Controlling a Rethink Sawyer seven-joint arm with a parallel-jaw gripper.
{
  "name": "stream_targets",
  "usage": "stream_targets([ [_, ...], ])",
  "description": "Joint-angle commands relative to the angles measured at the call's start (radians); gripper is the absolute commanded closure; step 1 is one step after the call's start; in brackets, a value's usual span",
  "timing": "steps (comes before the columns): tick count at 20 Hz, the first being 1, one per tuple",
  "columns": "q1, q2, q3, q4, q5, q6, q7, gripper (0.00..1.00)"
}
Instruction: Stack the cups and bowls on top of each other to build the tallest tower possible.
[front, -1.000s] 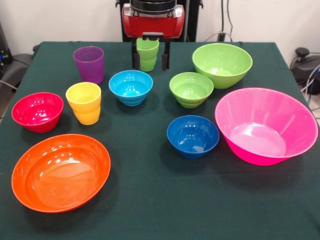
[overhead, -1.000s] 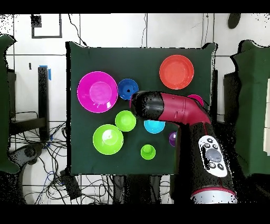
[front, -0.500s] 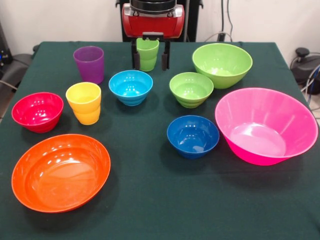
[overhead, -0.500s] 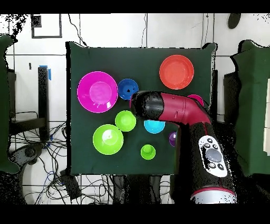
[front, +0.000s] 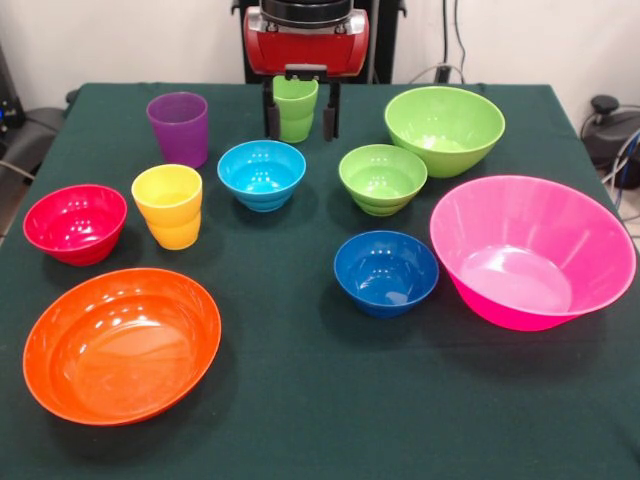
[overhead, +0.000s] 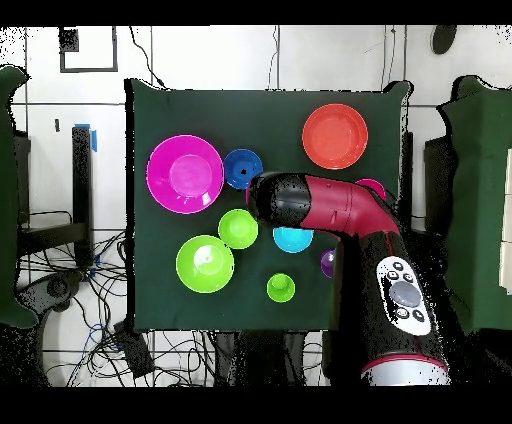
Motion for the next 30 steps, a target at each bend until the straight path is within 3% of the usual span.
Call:
stream_targets([
  [1,-0.009,0.042,0.085,-0.001,-0.005,0.089,-0.004,0.0],
  [30,-0.026,0.047,0.106,0.015,-0.013,0.054,-0.013,0.0],
])
